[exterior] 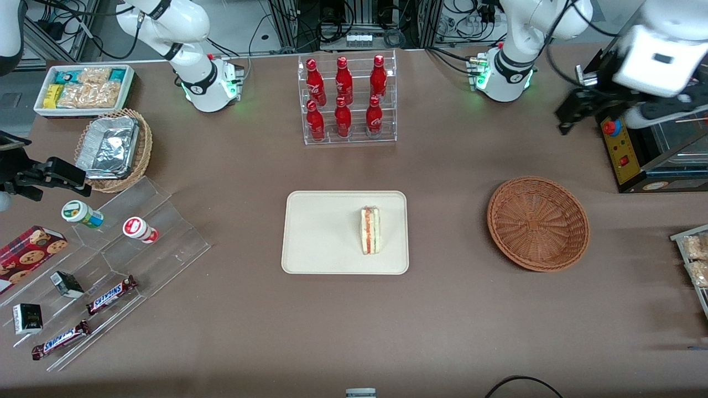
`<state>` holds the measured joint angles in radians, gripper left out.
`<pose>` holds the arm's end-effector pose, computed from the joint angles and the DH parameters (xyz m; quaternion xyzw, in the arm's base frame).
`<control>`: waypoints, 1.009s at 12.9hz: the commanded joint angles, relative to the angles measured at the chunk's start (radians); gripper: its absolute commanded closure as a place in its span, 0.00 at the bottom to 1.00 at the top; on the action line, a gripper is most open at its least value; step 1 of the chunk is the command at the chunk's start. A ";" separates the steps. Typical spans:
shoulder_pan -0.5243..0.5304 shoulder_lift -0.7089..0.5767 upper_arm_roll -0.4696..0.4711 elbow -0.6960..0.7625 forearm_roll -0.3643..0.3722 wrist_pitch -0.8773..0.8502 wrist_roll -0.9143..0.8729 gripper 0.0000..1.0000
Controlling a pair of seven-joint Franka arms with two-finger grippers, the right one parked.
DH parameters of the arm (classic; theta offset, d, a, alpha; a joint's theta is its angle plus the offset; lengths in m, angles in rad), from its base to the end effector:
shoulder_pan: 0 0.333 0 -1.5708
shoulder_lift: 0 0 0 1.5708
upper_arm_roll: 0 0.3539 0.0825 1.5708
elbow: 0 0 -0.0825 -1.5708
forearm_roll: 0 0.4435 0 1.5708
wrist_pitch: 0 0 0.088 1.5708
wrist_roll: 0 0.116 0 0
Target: Place sandwich from basket to tray
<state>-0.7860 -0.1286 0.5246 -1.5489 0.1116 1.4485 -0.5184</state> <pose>0.5510 -0.1092 0.7187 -0.9908 -0.1336 -0.0137 0.0194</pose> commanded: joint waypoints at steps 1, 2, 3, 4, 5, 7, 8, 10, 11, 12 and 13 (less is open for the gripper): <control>-0.009 -0.013 0.006 -0.016 -0.007 0.003 0.011 0.00; 0.003 -0.016 0.006 -0.016 -0.012 0.006 0.011 0.00; 0.078 -0.006 -0.023 -0.016 -0.019 0.009 0.020 0.00; 0.143 0.001 -0.084 -0.016 -0.057 0.010 0.038 0.00; 0.245 0.006 -0.156 -0.016 -0.085 0.012 0.066 0.00; 0.435 0.023 -0.333 -0.016 -0.107 0.013 0.112 0.00; 0.546 0.027 -0.432 -0.016 -0.121 0.013 0.129 0.00; 0.757 0.038 -0.628 -0.016 -0.127 0.012 0.210 0.00; 0.848 0.041 -0.718 -0.016 -0.131 0.010 0.254 0.00; 0.878 0.043 -0.753 -0.016 -0.132 0.010 0.285 0.00; 0.873 0.047 -0.753 -0.016 -0.132 0.010 0.291 0.00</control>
<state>0.0413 -0.0835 -0.1821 -1.5662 -0.0059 1.4548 -0.2734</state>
